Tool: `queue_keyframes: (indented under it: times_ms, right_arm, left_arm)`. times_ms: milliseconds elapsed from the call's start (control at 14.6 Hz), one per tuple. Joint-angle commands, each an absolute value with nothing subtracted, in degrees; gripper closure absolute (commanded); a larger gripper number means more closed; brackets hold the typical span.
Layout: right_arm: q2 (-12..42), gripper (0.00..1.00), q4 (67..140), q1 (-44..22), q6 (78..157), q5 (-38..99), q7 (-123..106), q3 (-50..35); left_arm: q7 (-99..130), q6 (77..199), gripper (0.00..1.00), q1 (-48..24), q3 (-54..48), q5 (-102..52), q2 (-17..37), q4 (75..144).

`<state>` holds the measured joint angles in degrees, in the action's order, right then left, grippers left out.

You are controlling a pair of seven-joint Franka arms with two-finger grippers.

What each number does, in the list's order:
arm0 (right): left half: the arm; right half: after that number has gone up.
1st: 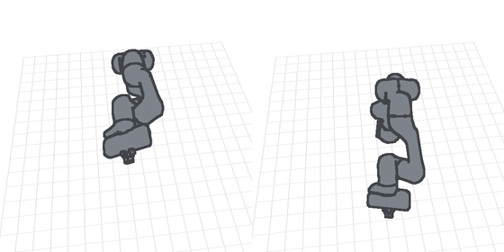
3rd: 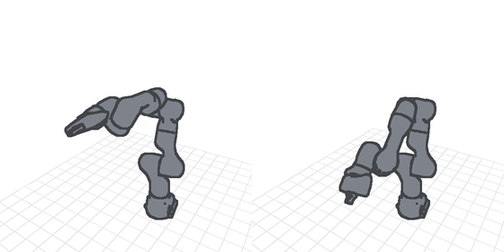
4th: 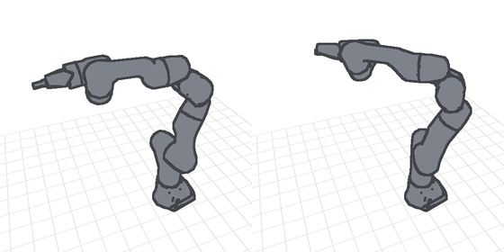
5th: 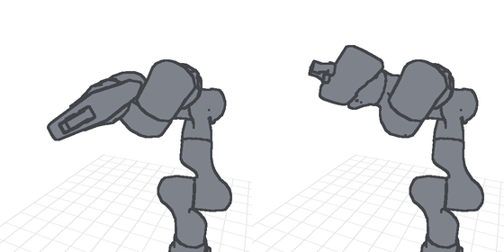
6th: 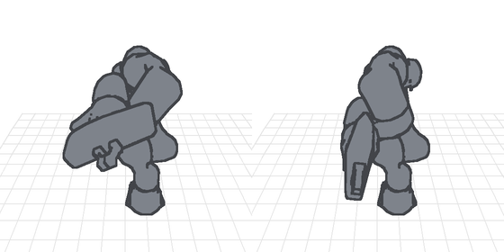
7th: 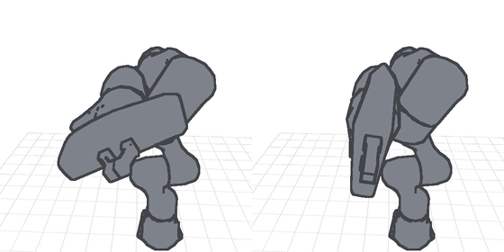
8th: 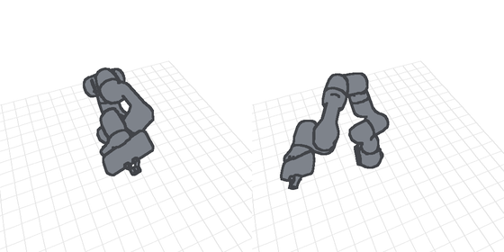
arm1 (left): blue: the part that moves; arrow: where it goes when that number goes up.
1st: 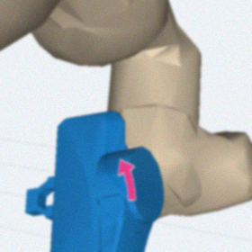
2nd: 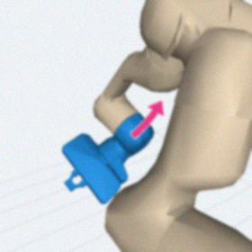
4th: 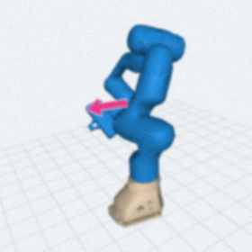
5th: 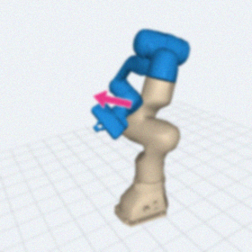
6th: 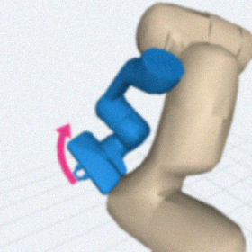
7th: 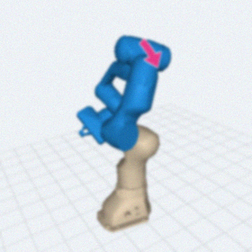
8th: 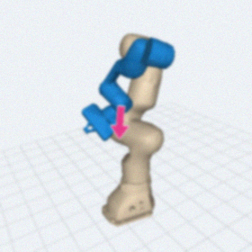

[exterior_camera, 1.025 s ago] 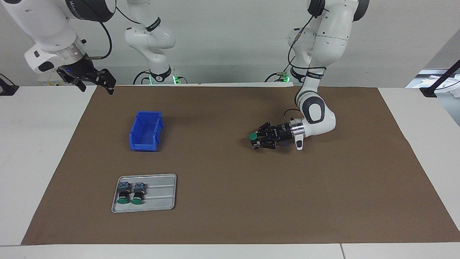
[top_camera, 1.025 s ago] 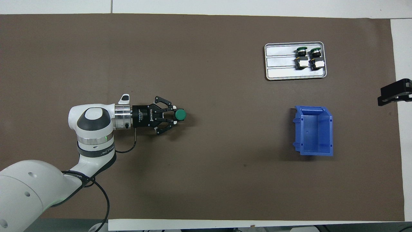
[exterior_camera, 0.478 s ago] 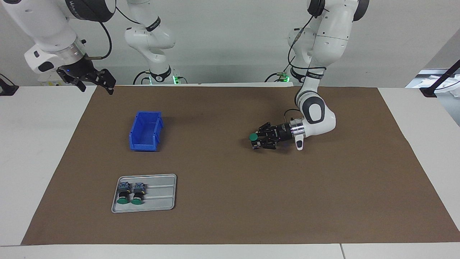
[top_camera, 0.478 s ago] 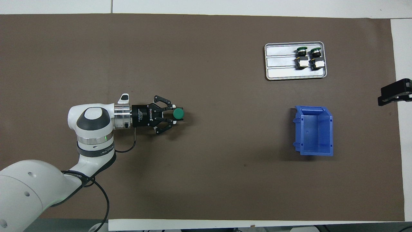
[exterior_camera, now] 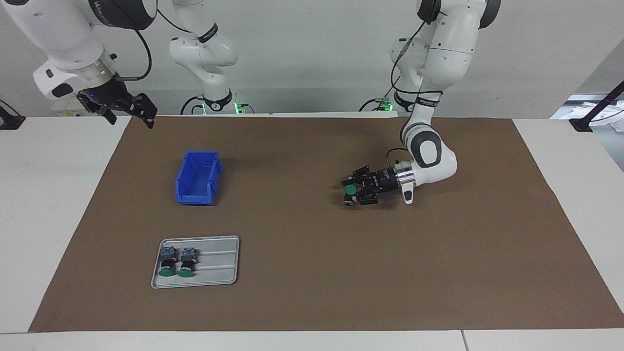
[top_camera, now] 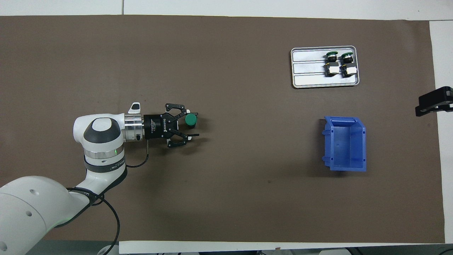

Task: Place and press button with both arms
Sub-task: 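Open the left gripper and release the green button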

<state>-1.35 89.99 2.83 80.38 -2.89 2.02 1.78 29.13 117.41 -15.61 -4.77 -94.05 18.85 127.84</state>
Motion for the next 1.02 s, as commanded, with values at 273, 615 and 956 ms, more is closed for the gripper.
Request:
queue_keyframes:
  times_ms: [273,615,956]
  right_arm:
    - [-2.11,0.01,90.97,3.16,80.51,-2.99,0.79,1.67]
    - [-2.11,0.01,90.97,3.16,80.51,-2.99,0.7,1.58]
    - [-2.11,0.01,90.97,3.16,80.51,-2.99,0.7,1.58]
  left_arm:
    - [31.02,118.91,0.0,-16.52,-4.31,-94.57,16.61,128.23]
    - [32.6,120.06,0.0,-16.52,-4.31,-94.57,16.26,127.19]
    - [36.37,120.41,0.0,-16.08,-4.31,-91.51,16.0,124.99]
